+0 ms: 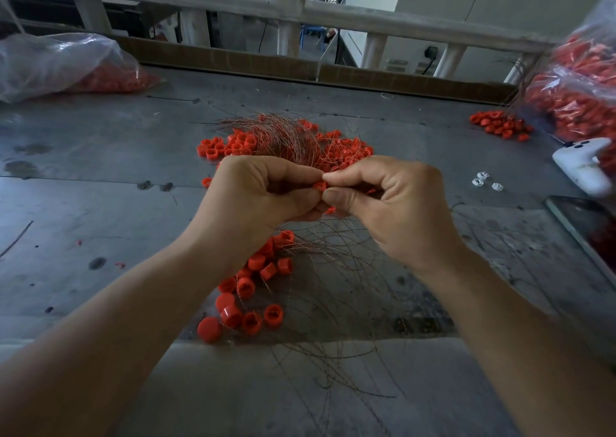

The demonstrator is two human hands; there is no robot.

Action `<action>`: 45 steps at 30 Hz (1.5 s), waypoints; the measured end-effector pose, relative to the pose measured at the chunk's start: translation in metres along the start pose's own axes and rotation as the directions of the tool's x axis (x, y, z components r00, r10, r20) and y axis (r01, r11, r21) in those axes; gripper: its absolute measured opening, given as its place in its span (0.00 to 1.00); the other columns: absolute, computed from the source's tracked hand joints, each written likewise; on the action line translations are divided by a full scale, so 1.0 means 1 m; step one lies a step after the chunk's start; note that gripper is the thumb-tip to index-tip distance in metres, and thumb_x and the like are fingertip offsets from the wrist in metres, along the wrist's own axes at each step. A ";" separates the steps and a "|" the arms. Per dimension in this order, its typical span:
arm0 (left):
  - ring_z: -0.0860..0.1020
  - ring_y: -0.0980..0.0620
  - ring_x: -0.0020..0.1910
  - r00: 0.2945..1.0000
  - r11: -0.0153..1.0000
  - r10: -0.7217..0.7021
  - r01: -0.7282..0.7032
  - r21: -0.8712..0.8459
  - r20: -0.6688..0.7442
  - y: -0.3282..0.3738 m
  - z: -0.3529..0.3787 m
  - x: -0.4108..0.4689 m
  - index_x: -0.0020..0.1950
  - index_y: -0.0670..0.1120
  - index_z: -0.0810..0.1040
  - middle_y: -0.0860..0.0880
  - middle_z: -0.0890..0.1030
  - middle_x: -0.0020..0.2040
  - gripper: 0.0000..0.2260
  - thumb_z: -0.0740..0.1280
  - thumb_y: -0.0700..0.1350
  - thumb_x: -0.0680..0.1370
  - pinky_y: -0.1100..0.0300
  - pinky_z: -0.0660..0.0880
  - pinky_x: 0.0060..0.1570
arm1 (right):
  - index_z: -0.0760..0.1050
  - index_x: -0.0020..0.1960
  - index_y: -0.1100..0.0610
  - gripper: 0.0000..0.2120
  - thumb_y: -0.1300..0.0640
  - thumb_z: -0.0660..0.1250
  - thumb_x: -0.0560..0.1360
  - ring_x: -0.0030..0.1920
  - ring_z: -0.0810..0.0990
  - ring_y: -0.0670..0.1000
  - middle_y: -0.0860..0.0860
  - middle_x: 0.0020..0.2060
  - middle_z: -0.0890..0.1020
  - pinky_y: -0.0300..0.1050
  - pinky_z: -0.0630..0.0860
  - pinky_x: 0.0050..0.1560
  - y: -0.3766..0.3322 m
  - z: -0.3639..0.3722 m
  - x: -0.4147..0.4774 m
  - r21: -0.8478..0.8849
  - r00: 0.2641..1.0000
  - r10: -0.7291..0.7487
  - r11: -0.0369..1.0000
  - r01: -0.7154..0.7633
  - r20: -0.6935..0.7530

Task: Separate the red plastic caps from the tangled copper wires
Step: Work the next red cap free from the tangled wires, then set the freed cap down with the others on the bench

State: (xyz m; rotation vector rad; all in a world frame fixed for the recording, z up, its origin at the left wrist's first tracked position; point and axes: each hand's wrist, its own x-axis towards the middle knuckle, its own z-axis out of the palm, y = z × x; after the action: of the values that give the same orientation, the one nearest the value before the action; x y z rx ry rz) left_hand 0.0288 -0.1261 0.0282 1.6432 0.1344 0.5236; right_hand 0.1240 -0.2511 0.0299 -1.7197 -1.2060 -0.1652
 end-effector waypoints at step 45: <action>0.83 0.54 0.38 0.979 0.999 0.040 -0.044 0.018 0.201 0.001 0.002 -0.005 0.61 0.58 0.67 0.51 0.84 0.39 0.25 0.68 0.47 0.66 0.67 0.77 0.38 | 0.72 0.41 0.50 0.09 0.63 0.67 0.73 0.42 0.74 0.43 0.46 0.41 0.73 0.33 0.71 0.43 -0.007 -0.005 0.002 0.003 0.955 0.080 0.996 -0.084 0.287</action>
State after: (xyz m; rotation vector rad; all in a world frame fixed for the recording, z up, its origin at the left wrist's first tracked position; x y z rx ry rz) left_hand 0.0248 -0.1300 0.0280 1.7137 -0.0441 0.3861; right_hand 0.1212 -0.2536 0.0381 -1.8204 -1.3372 0.1495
